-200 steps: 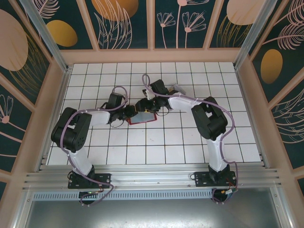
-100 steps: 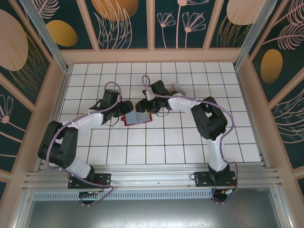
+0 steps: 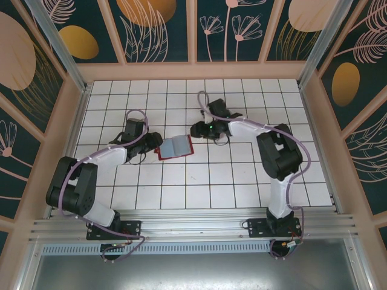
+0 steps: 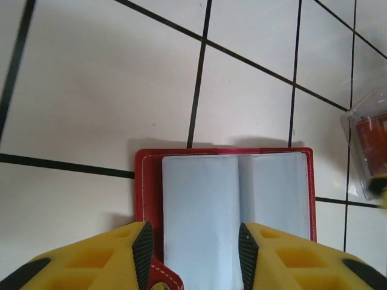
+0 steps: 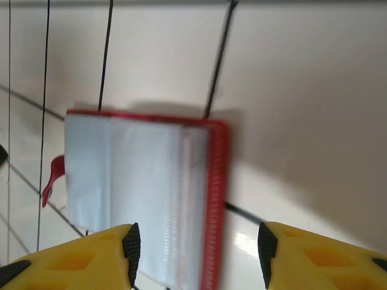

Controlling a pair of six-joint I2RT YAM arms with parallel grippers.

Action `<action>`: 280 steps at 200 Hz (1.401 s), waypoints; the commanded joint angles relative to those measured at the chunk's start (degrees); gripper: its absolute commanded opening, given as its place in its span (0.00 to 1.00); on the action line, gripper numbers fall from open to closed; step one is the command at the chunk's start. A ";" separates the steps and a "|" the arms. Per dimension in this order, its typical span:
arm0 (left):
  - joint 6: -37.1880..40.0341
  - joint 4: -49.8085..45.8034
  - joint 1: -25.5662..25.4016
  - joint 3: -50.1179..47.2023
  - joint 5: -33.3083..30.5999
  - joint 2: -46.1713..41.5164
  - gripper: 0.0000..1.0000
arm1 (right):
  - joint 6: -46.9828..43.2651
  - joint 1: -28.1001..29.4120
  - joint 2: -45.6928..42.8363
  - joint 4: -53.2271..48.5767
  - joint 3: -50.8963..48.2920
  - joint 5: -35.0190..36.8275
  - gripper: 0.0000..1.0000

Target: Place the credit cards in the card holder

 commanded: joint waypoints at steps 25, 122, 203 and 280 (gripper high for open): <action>0.08 3.62 -1.47 8.10 4.56 3.98 0.45 | -6.25 -10.21 -10.13 -2.88 -2.29 11.08 0.57; 0.59 1.51 -11.09 36.18 11.93 29.75 0.48 | -10.31 -14.74 -2.78 -8.38 3.29 20.88 0.62; 1.18 -2.74 -13.87 52.11 14.31 43.10 0.49 | -10.48 -14.88 0.82 -7.06 4.99 18.46 0.63; 0.74 -2.88 -14.11 54.50 15.28 47.20 0.48 | -11.23 -14.95 1.81 -8.02 7.91 21.33 0.62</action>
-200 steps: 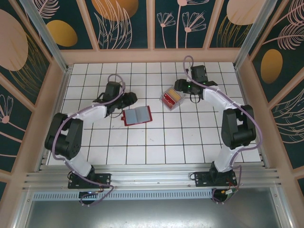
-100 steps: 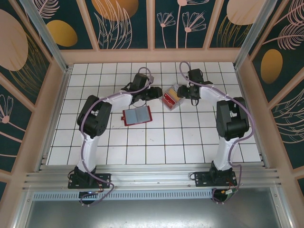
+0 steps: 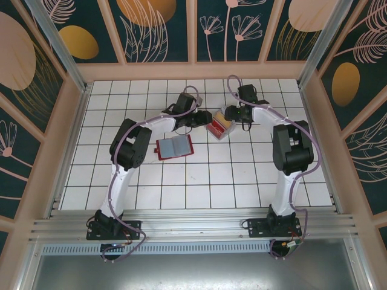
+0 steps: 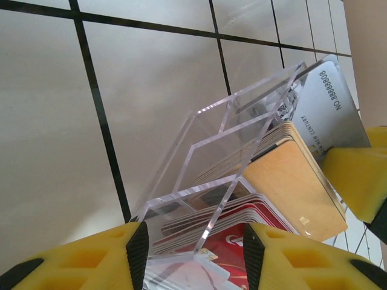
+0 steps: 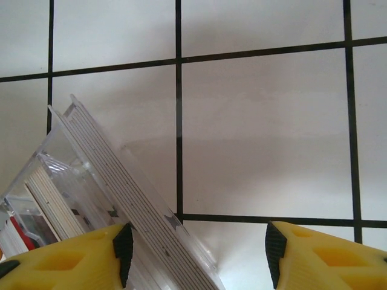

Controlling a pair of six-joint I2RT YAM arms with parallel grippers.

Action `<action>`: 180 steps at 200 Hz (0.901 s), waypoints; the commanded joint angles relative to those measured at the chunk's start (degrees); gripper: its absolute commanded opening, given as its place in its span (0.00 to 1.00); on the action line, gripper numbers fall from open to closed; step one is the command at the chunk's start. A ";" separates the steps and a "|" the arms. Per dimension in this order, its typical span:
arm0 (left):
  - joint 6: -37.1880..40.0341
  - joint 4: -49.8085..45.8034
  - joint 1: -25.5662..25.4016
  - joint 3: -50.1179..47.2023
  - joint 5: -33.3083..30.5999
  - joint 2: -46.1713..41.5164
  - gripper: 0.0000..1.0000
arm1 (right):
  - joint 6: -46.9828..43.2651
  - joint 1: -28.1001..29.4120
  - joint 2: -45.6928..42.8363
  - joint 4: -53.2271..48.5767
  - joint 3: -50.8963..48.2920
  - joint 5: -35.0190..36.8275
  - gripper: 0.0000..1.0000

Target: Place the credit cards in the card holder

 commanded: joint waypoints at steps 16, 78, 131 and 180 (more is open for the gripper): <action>0.56 -1.32 -0.37 1.07 0.81 1.93 0.48 | -1.34 -0.12 -1.35 -0.95 1.16 2.08 0.61; 0.69 -1.50 -0.33 1.10 1.15 2.20 0.48 | -1.69 -0.12 -2.58 -1.26 1.37 1.90 0.52; 0.58 -1.43 -0.34 0.86 1.29 2.15 0.48 | -1.79 -0.26 -3.56 -1.35 1.64 2.30 0.52; 0.61 -1.46 -0.37 0.83 1.29 2.07 0.47 | -1.69 -0.50 -3.65 -1.37 1.75 1.88 0.49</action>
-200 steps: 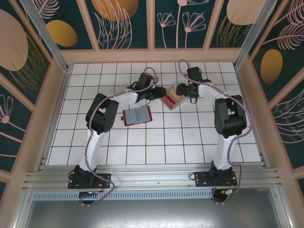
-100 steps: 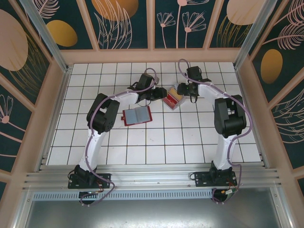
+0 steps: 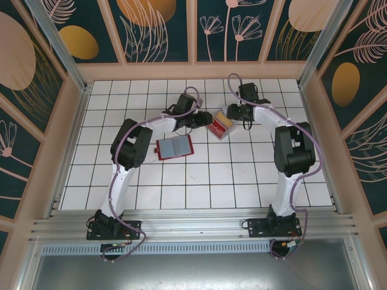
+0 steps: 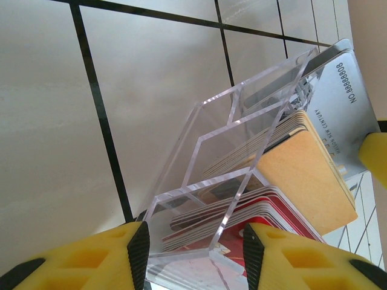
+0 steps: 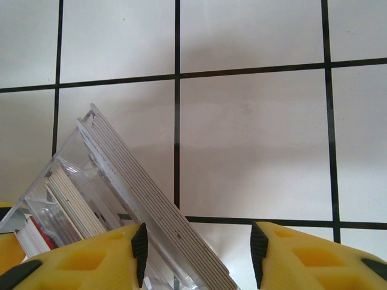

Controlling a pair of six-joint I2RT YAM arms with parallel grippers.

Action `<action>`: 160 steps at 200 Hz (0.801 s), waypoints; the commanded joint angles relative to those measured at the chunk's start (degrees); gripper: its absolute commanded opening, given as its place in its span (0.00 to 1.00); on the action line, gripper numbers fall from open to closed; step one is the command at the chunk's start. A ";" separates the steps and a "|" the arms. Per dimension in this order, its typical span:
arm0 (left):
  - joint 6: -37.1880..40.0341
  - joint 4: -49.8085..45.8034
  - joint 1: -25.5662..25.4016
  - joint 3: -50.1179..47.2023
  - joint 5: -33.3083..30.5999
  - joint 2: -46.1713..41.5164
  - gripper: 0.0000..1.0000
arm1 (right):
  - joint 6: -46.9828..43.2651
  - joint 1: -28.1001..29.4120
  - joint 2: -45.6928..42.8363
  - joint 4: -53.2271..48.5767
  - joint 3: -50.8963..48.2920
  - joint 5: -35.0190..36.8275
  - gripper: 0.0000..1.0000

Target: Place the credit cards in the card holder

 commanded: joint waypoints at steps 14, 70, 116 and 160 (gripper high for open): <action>0.57 -1.40 -0.33 0.52 0.71 1.34 0.47 | -0.76 -0.42 -1.61 -1.15 1.72 0.55 0.47; 0.29 -1.12 -0.33 0.87 0.92 1.64 0.47 | -2.21 -0.11 0.82 -2.49 3.03 -1.95 0.57; 0.26 -1.15 -0.28 1.09 0.96 1.90 0.47 | -2.63 -0.11 3.51 -3.08 4.09 -2.13 0.59; 0.00 -0.73 -0.30 0.79 1.18 2.62 0.47 | -2.72 -0.07 4.61 -3.61 4.51 -1.34 0.59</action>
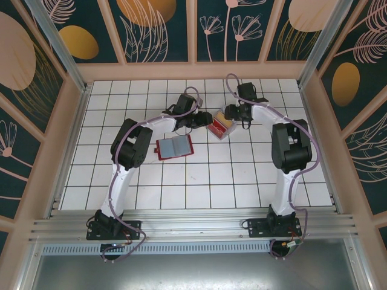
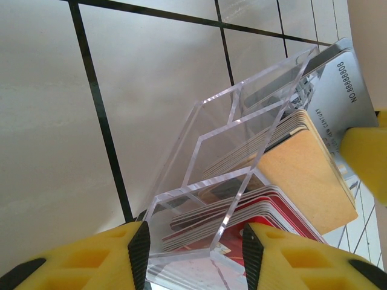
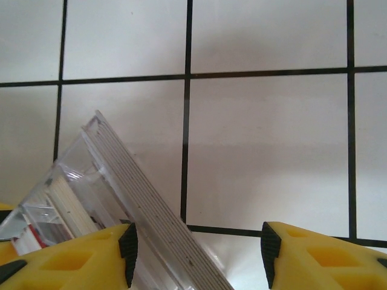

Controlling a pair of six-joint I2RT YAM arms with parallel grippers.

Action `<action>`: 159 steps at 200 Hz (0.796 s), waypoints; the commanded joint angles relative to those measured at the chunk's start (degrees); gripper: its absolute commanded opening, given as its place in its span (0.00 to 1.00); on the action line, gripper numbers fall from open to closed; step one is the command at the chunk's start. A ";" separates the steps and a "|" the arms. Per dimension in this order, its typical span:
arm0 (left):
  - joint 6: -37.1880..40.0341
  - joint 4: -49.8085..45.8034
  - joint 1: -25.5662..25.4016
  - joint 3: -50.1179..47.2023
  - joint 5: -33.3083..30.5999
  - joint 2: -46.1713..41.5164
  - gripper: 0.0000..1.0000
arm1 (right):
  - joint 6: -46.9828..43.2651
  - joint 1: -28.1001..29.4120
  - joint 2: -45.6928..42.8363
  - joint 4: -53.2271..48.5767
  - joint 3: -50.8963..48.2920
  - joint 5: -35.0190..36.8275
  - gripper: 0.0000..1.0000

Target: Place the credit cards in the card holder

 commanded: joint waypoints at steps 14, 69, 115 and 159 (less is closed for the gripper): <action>0.11 -0.87 -0.35 0.64 0.68 2.37 0.47 | -1.05 -0.24 0.41 -1.84 1.39 1.12 0.59; 0.08 -0.75 -0.28 0.37 0.68 2.48 0.47 | -0.44 -0.58 -3.55 -0.70 0.63 3.19 0.58; 0.09 -0.73 -0.30 -0.37 0.78 2.39 0.47 | -0.21 -0.87 -4.34 -0.44 0.31 3.26 0.57; 0.10 -0.75 -0.31 -0.35 0.74 2.30 0.47 | -0.35 -0.94 -4.31 -0.78 0.53 2.88 0.52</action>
